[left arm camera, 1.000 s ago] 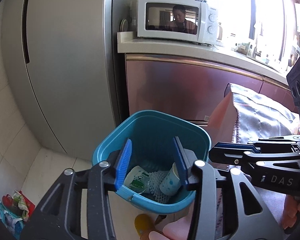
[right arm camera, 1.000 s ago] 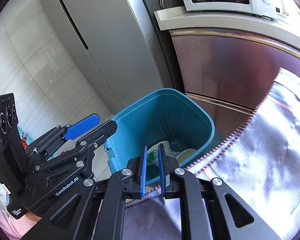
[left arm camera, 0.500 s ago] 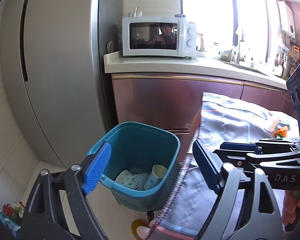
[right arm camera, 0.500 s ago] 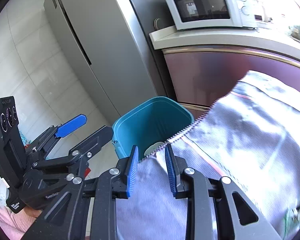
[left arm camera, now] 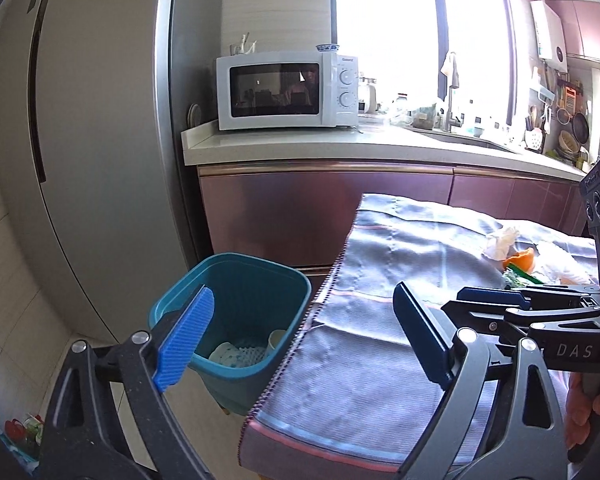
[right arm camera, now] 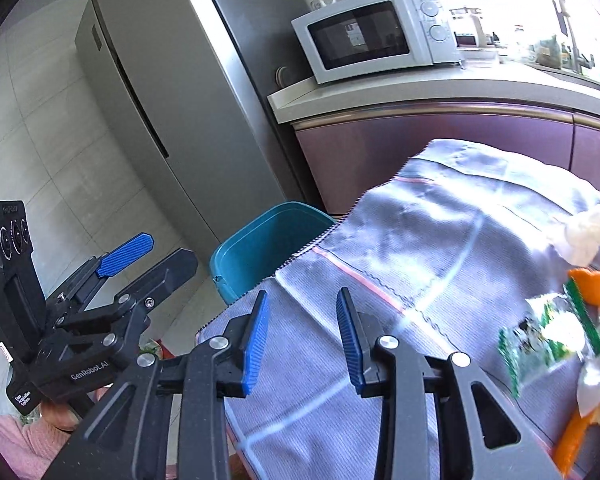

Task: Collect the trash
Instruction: 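Move both open grippers back toward the remaining trash on the cloth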

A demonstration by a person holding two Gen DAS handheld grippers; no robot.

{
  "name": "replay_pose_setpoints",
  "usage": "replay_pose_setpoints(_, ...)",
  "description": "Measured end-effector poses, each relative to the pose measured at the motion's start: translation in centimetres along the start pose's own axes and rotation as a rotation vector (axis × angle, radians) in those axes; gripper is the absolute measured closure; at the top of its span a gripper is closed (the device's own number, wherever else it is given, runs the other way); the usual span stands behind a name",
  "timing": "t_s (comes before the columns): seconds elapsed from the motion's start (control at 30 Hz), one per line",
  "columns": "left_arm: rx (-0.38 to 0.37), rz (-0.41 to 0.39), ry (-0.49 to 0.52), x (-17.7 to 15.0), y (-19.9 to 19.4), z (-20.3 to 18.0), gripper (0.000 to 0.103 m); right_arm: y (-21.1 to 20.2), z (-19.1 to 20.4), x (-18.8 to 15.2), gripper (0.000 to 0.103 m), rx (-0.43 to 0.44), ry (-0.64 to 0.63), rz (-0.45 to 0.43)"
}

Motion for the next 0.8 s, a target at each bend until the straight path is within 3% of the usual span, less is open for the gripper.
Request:
replay_pose_setpoints(0.47, -0.023, 0.013, 0.038, 0.7, -4.2, -5.0, 0.013, -5.8, -2.9, -3.3, 0.065, 0.04, 0.054, -0.07)
replay_pose_setpoints(0.8, -0.069, 0.075, 0.008, -0.4, -3.0, -5.6, 0.013, -7.3, -5.4, -4.7, 0.064, 0.011, 0.088, -0.087)
Point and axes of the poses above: each gripper's, at about its wrist camera, not at the fingertips, and y roughly the way its jaws point, z to its left, x to its top, the point moved 3 cm from there along y, roughly the way its jaws point, and after that the axes turned 11 degrees about y, right-handed, at the moved point
